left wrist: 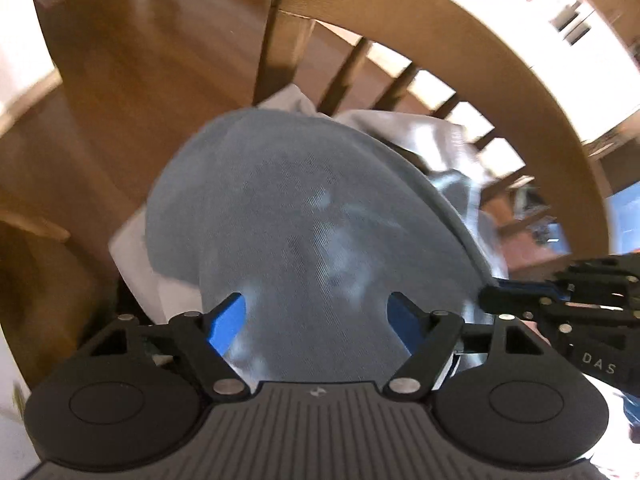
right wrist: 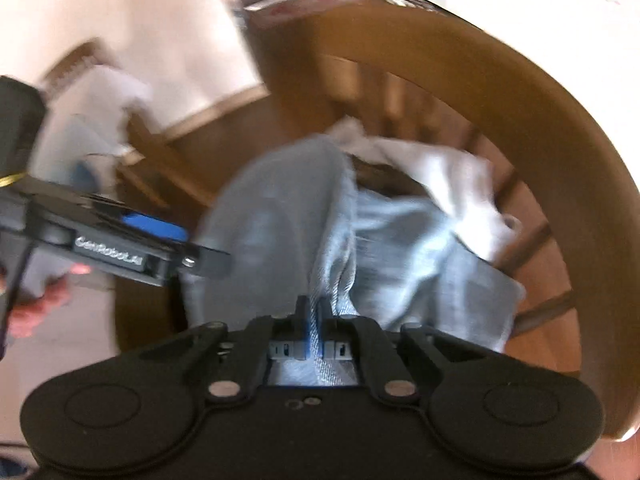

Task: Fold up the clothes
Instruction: 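Grasp the light-blue jeans with the right gripper while the left gripper grasps the grey towel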

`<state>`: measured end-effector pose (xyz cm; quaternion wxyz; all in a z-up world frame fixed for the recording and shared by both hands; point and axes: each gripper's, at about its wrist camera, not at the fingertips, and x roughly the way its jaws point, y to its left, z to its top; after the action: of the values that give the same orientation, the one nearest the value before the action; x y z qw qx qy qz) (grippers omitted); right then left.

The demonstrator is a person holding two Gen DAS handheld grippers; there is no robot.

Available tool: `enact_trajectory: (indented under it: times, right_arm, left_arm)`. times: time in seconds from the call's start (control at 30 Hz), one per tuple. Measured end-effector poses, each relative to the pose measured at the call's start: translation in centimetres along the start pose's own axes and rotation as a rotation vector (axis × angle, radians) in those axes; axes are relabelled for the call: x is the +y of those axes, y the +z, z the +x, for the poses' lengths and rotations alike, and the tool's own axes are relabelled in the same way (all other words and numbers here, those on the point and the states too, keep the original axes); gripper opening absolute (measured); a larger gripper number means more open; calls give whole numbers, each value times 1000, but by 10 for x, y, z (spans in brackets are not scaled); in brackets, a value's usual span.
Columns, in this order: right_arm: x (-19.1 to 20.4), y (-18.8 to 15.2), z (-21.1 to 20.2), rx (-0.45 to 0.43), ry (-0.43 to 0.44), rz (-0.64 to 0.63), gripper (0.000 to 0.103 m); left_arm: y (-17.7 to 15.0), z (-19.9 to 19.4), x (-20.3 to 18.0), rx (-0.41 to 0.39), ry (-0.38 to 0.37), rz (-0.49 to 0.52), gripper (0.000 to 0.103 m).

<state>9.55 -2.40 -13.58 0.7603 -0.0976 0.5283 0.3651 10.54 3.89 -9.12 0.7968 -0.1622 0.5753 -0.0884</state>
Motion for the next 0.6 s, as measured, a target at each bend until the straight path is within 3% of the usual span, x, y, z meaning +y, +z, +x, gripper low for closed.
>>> enact_trajectory:
  times: [0.13, 0.2, 0.3, 0.43, 0.6]
  right_arm:
    - [50, -18, 5, 44, 92, -133, 103]
    - [78, -33, 14, 66, 129, -202, 103]
    - [102, -46, 24, 65, 113, -267, 103]
    - [97, -48, 22, 60, 87, -291, 103]
    - [51, -39, -20, 5, 0, -223, 103]
  left_arm:
    - [-7, -26, 14, -14, -94, -136, 85]
    - [-6, -25, 14, -11, -99, -168, 89]
    - [-5, -5, 8, 26, -69, -166, 90]
    - [-4, 26, -9, 87, -48, -110, 90]
    - [-1, 27, -29, 68, -4, -36, 90]
